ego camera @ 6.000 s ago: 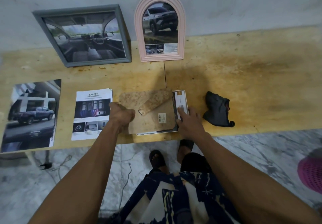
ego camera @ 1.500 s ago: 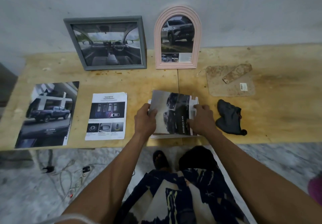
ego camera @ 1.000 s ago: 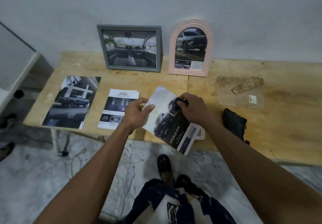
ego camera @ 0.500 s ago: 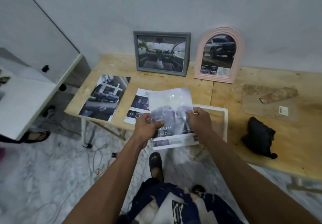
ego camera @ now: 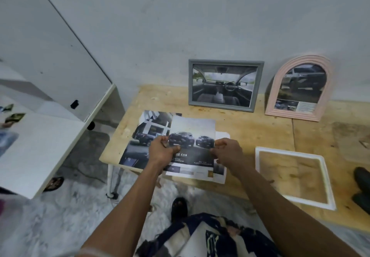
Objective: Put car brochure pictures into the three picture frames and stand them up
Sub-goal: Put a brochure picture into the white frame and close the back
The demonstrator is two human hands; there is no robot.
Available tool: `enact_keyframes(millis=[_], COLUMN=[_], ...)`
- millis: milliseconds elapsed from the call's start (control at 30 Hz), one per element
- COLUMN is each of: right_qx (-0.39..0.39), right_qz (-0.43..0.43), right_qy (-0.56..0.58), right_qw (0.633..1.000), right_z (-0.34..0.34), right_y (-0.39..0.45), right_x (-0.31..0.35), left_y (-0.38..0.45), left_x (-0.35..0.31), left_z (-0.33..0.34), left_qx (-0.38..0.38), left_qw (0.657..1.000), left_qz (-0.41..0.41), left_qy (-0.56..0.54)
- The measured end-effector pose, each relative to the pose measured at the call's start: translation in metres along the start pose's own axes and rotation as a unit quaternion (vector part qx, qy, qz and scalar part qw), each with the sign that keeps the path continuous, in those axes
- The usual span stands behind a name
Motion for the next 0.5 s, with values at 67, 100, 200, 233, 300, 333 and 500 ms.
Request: enact_keyframes(millis=[67,100,200,233,300,333,500], right_qx=[-0.001,-0.001,-0.003,-0.003,-0.010,-0.017,-0.063], right_qz=[0.011,0.015,0.023,0.029,0.043,0.051,0.061], right_qy=[0.001,0.000,-0.020,-0.020,-0.015,-0.017,-0.051], right_qw=[1.000,1.000,1.000,0.999,0.999,0.998,0.995], right_z=[0.041,0.061,0.118,0.134,0.162,0.173,0.198], right_y=[0.003,0.006,0.017,0.020,0.022,0.022,0.032], right_x=[0.015,0.021,0.040,0.045,0.048,0.048,0.060], left_y=[0.023,0.034,0.070,0.079,0.095,0.102,0.137], left_x=[0.014,0.020,0.038,0.046,0.060,0.066,0.081], left_z=[-0.034,-0.050,-0.094,-0.107,-0.126,-0.133,-0.140], left_qx=[0.005,0.007,0.015,0.023,0.040,0.048,0.100], left_qw=[1.000,0.999,0.995,0.992,0.988,0.986,0.970], left_qz=[0.006,0.011,0.023,0.024,0.018,0.020,0.063], left_qy=[0.028,0.042,0.100,0.121,0.145,0.161,0.210])
Point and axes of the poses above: each hand's wrist, its own y-axis towards the middle knuckle, its own z-axis out of the palm, x = y × z, the point moved 8 cm from there along y, towards the middle knuckle, and after that the axes turned 11 degrees about z, right-handed, at the moved point
